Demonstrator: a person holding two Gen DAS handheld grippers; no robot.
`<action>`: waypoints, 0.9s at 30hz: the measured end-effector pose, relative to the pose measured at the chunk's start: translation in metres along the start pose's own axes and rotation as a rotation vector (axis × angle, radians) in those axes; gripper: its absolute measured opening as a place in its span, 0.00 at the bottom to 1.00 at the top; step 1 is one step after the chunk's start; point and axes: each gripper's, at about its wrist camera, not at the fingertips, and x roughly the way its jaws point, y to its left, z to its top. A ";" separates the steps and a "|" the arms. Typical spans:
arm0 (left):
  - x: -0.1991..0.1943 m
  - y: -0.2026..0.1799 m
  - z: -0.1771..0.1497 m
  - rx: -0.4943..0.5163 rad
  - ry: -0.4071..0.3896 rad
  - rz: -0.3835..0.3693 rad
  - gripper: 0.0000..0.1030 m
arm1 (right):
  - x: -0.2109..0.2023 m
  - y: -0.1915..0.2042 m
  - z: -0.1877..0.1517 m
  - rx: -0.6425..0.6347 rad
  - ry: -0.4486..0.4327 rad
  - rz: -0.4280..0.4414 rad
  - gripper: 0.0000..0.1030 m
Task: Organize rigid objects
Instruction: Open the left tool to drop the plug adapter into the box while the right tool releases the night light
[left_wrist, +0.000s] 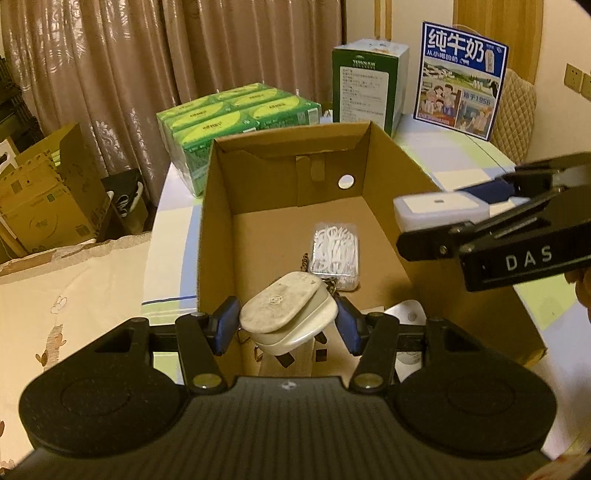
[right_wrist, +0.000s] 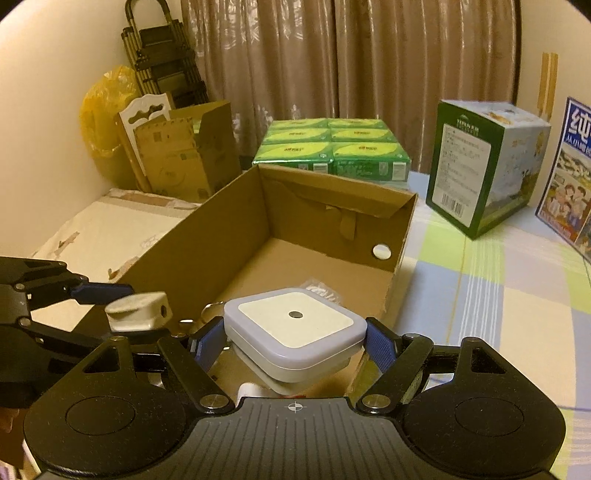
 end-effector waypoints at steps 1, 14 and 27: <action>0.001 0.000 0.000 0.004 -0.008 0.000 0.50 | 0.001 0.000 0.001 0.002 -0.002 0.002 0.74; -0.019 0.007 -0.002 -0.035 -0.066 0.022 0.63 | 0.001 0.001 0.006 0.032 -0.004 0.018 0.74; -0.023 0.008 -0.006 -0.050 -0.068 0.018 0.63 | 0.001 0.006 0.007 0.027 -0.003 0.011 0.74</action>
